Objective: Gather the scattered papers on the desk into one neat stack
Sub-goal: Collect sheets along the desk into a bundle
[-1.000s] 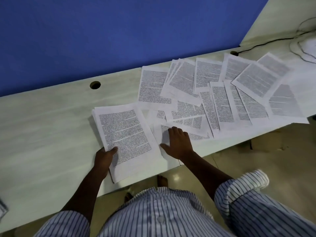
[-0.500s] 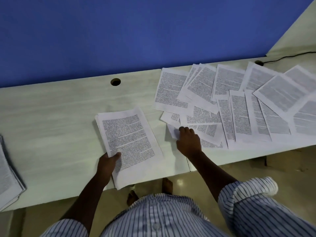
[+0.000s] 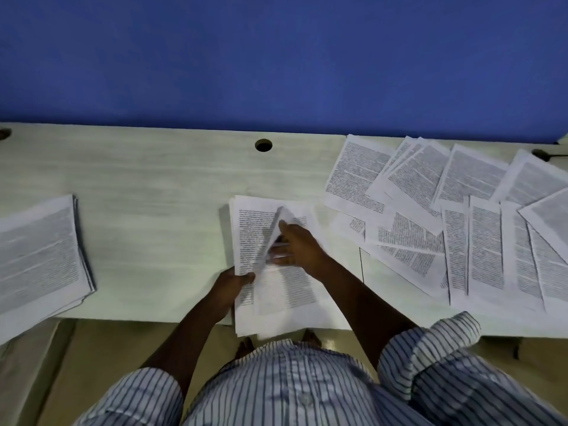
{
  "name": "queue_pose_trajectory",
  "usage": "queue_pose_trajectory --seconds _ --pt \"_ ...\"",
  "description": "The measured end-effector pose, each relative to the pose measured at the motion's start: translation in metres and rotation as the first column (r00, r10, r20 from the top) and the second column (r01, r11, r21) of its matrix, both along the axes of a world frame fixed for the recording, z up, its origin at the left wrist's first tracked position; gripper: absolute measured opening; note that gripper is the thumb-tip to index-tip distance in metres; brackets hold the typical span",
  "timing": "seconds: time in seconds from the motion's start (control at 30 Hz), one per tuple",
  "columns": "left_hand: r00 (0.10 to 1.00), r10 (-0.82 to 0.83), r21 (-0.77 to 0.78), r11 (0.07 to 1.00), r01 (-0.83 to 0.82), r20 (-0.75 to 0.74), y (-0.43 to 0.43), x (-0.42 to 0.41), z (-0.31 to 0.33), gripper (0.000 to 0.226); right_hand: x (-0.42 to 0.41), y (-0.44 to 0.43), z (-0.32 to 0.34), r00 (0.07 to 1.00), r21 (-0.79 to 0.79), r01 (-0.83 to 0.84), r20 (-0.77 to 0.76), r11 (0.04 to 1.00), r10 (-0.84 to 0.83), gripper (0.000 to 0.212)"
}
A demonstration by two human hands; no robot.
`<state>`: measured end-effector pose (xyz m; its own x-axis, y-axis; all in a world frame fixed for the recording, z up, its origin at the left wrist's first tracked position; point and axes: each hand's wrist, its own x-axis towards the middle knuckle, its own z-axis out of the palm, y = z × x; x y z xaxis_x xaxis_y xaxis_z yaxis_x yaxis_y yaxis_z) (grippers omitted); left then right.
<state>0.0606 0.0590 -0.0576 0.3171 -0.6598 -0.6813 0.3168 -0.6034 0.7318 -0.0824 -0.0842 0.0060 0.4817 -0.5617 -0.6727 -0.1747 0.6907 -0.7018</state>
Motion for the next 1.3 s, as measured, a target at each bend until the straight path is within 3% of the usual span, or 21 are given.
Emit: queue_pose_trajectory --seconds 0.07,0.1,0.13,0.2,0.27,0.33,0.37,0.5,0.6,0.83,0.9,0.97,1.03,1.2,1.3 --pt "1.000 -0.008 0.021 1.000 0.007 0.014 0.007 0.002 0.004 0.021 0.004 -0.006 0.001 1.000 0.014 -0.001 0.004 1.000 0.001 0.041" --pt "1.000 -0.002 0.022 1.000 0.002 0.001 0.012 0.003 0.004 0.021 0.000 -0.011 -0.005 0.998 -0.101 -0.005 -0.060 0.995 -0.001 0.037" --pt "1.000 0.009 0.011 1.000 -0.009 -0.029 0.017 0.005 0.004 0.022 -0.007 -0.014 -0.012 0.981 -0.280 -0.057 -0.193 0.958 0.002 0.031" --pt "0.990 0.052 -0.045 0.997 -0.058 -0.133 0.026 0.006 0.003 0.031 -0.029 -0.023 -0.034 0.842 -0.587 -0.323 -0.536 0.743 -0.057 0.028" --pt "0.973 0.079 -0.070 0.993 -0.096 -0.216 0.032 0.006 0.001 0.054 -0.050 -0.023 -0.055 0.713 -0.597 -0.488 -0.694 0.637 -0.105 0.038" --pt "0.969 0.095 -0.069 0.991 -0.113 -0.226 0.035 0.006 0.001 0.072 -0.061 -0.012 -0.062 0.674 -0.563 -0.512 -0.731 0.649 -0.103 0.045" --pt "0.967 0.109 -0.071 0.989 -0.128 -0.230 0.034 0.006 0.001 0.071 -0.063 -0.005 -0.062 0.666 -0.557 -0.514 -0.739 0.652 -0.106 0.046" --pt "0.949 0.239 0.026 0.971 -0.239 -0.206 0.026 -0.002 0.011 0.045 -0.056 0.009 -0.063 0.721 -0.579 -0.544 -0.692 0.607 -0.014 0.046" --pt "0.948 0.283 0.060 0.959 -0.278 -0.142 0.018 -0.014 0.022 0.059 -0.048 0.007 -0.063 0.764 -0.579 -0.560 -0.637 0.593 0.100 0.044" --pt "0.872 0.352 -0.122 0.903 -0.412 -0.342 0.015 -0.018 0.017 0.071 -0.052 -0.009 -0.060 0.830 -0.647 -0.536 -0.519 0.542 0.202 0.038" --pt "0.902 0.359 -0.113 0.913 -0.393 -0.240 0.019 -0.020 0.016 0.053 -0.052 -0.011 -0.061 0.829 -0.647 -0.548 -0.504 0.531 0.241 0.038" --pt "0.941 0.337 -0.068 0.939 -0.338 -0.026 0.021 -0.020 0.010 0.025 -0.052 -0.015 -0.063 0.828 -0.636 -0.553 -0.493 0.538 0.267 0.038" --pt "0.933 0.356 -0.058 0.934 -0.353 0.050 0.025 -0.021 0.008 0.022 -0.051 -0.018 -0.061 0.822 -0.622 -0.563 -0.488 0.545 0.293 0.039" --pt "0.906 0.421 -0.175 0.889 -0.422 -0.046 0.032 -0.019 0.025 0.027 -0.050 -0.024 -0.053 0.877 -0.583 -0.454 -0.428 0.674 0.220 0.048" --pt "0.891 0.435 -0.280 0.846 -0.454 -0.130 0.035 -0.011 0.041 0.038 -0.049 -0.025 -0.046 0.934 -0.513 -0.342 -0.275 0.787 0.226 0.045"
